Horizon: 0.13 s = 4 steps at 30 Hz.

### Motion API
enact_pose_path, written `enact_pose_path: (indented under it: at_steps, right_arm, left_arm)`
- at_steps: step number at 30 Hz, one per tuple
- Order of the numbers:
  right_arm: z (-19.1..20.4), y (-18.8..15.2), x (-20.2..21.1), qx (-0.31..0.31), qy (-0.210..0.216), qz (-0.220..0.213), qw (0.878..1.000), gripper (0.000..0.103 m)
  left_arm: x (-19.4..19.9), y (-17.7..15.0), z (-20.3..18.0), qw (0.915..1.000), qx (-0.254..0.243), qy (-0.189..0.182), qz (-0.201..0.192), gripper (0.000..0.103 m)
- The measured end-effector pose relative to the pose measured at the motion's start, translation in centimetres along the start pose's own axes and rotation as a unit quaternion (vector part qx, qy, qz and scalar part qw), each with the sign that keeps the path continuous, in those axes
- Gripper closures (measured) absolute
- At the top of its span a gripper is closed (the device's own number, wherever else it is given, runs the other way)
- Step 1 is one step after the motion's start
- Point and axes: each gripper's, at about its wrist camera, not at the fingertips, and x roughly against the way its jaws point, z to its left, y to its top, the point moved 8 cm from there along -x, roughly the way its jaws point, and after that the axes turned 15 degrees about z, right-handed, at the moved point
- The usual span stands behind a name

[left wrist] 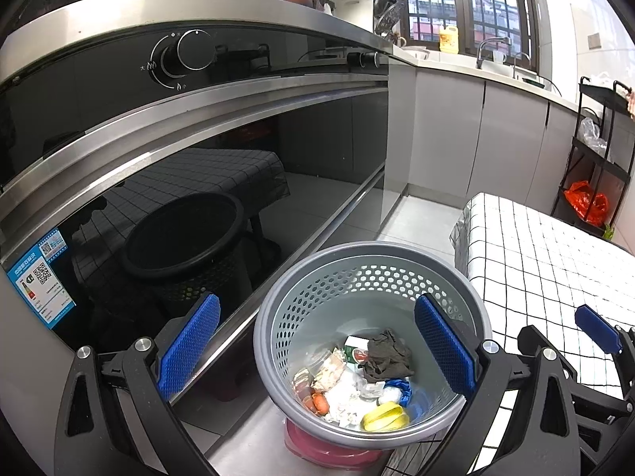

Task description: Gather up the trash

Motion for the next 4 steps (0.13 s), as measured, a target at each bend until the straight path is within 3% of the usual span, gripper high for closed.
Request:
enact_pose_path:
  at_steps: [4]
  right_arm:
    - [0.01,-0.01,0.02,0.0,0.0,0.0,1.0,0.026]
  left_arm:
    - [-0.02,-0.01,0.01,1.0,0.0,0.0,0.0,0.006]
